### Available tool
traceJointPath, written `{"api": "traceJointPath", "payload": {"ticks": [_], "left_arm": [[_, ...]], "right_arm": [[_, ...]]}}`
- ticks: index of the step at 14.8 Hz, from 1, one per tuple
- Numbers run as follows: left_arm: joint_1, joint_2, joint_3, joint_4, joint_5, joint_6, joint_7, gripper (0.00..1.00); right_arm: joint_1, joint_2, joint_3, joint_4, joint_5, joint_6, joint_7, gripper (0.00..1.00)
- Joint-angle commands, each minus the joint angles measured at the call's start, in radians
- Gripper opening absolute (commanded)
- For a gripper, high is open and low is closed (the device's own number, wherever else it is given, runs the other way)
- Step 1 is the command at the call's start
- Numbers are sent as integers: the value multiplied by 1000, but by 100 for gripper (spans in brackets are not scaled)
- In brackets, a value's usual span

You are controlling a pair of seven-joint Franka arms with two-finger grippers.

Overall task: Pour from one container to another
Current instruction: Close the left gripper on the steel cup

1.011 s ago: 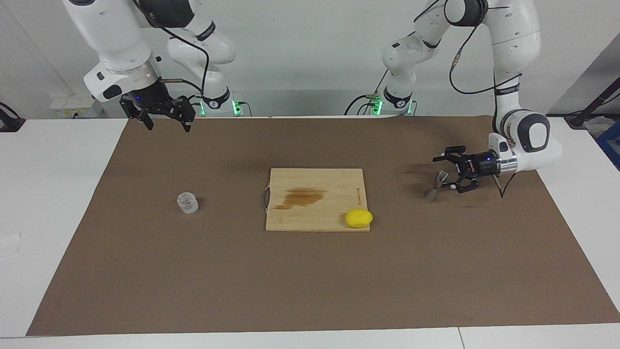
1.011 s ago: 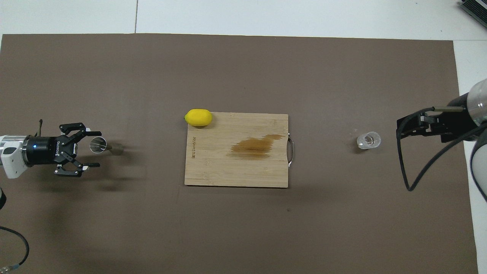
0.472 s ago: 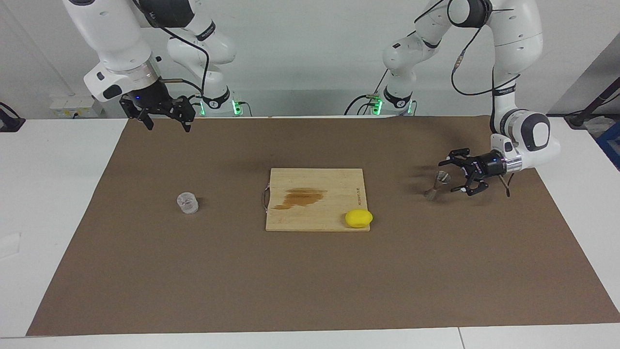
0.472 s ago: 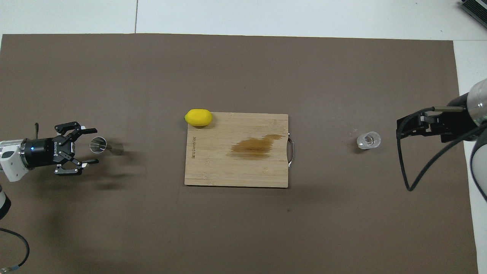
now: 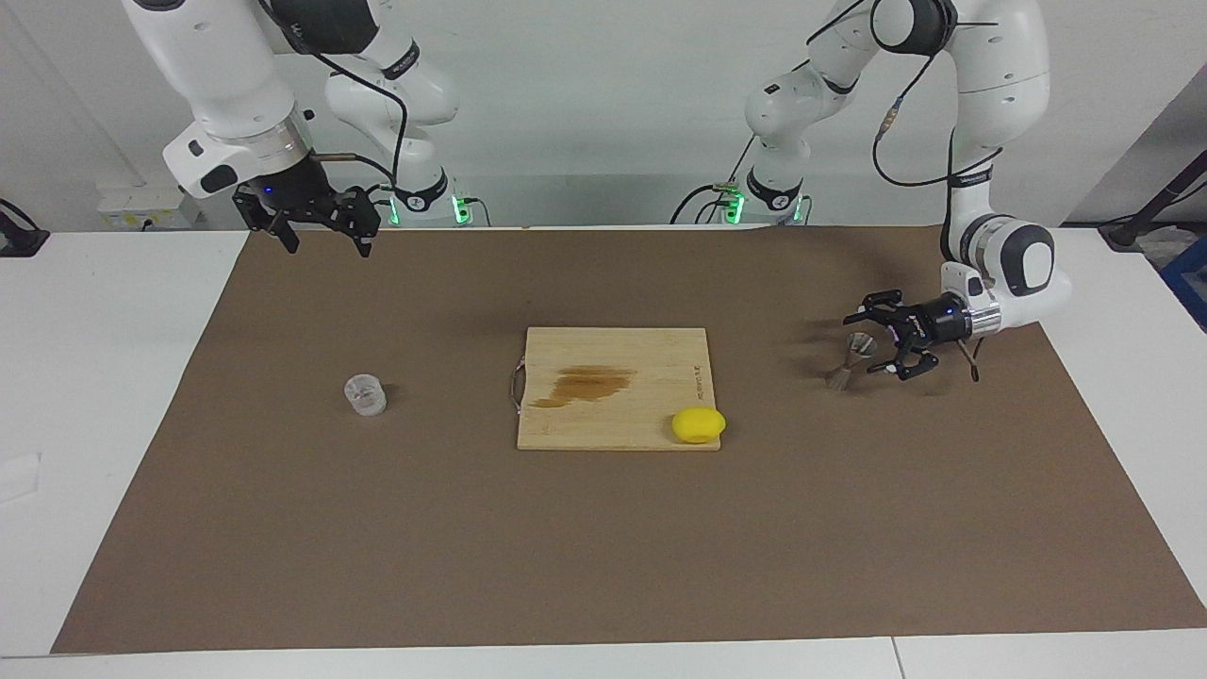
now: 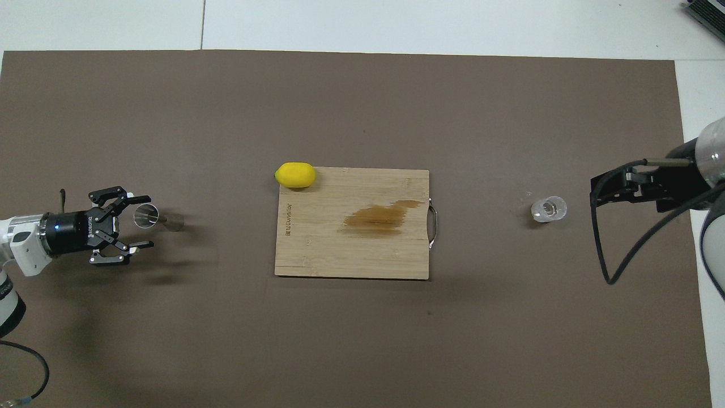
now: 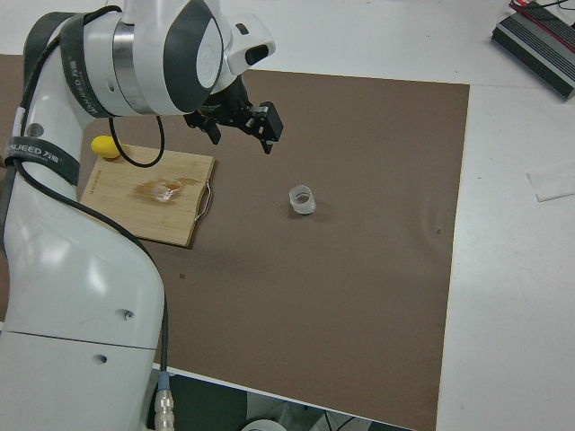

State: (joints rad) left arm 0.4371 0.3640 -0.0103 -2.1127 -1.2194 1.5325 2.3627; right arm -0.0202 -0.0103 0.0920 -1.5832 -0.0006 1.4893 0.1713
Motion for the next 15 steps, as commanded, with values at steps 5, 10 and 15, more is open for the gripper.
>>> {"api": "traceJointPath", "payload": {"ticks": [5,10,15], "left_arm": [[8,-17,0,-18,-32,-32,20,83],[9,-17,1,-13,-32,-37,20,48],[8,-16,1,2,-32,-41,13,34]], "right_arm": [[-12,-20,5,-21,4,2,10,100],[-12,-20,5,-21,4,2,10,100],[-12,-20,5,-21,4,2,10,100]]}}
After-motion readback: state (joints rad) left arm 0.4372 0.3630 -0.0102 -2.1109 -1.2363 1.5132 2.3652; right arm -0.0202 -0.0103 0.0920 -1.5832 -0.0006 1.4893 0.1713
